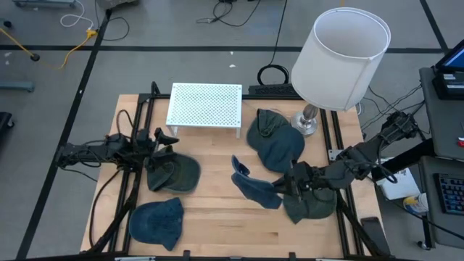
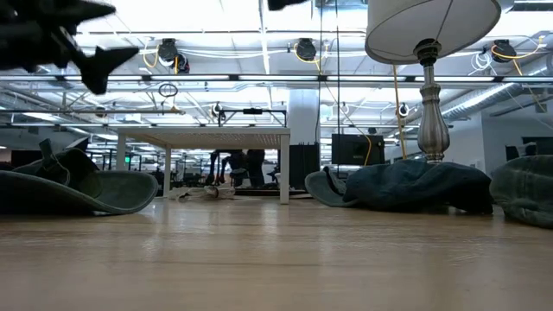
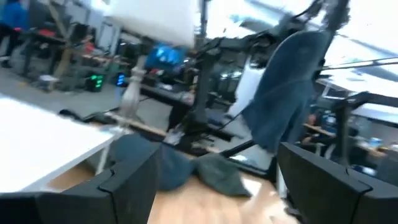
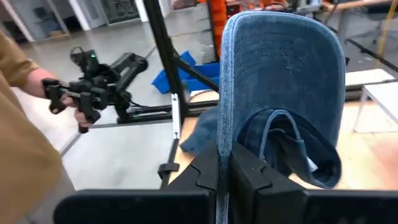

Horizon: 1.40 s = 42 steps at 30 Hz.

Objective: Pick & Place hat
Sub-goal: Put the bottom right blue cap on the shelf

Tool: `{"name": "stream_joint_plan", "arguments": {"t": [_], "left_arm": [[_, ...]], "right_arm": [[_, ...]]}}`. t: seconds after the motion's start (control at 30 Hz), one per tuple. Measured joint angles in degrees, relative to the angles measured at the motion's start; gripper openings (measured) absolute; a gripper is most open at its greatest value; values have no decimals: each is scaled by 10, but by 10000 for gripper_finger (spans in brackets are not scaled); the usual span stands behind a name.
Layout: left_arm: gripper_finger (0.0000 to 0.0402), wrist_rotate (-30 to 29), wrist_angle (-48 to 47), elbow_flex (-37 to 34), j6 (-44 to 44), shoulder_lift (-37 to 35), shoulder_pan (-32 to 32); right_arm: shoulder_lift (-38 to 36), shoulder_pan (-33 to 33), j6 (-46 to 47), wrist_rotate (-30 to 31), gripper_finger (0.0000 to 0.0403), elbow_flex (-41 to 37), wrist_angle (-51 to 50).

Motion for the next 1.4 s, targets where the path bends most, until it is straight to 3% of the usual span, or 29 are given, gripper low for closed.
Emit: {"name": "stream_joint_plan", "arguments": {"t": [0.27,0.73,1.07,1.4], "left_arm": [[324,25,-9,104,26,83,-27],[324,37,-11,345,84,366,-88],[324,37,-3,490,110,541,-135],[324,37,-2,591,134,657,-163]], "right_arm": [[0,-37,-74,-92,8,0,57],[0,-103,-92,-306,8,0,159],[0,-106,-138,-331,8,0,159],[-1,-112,-150,-362,8,0,163]]}}
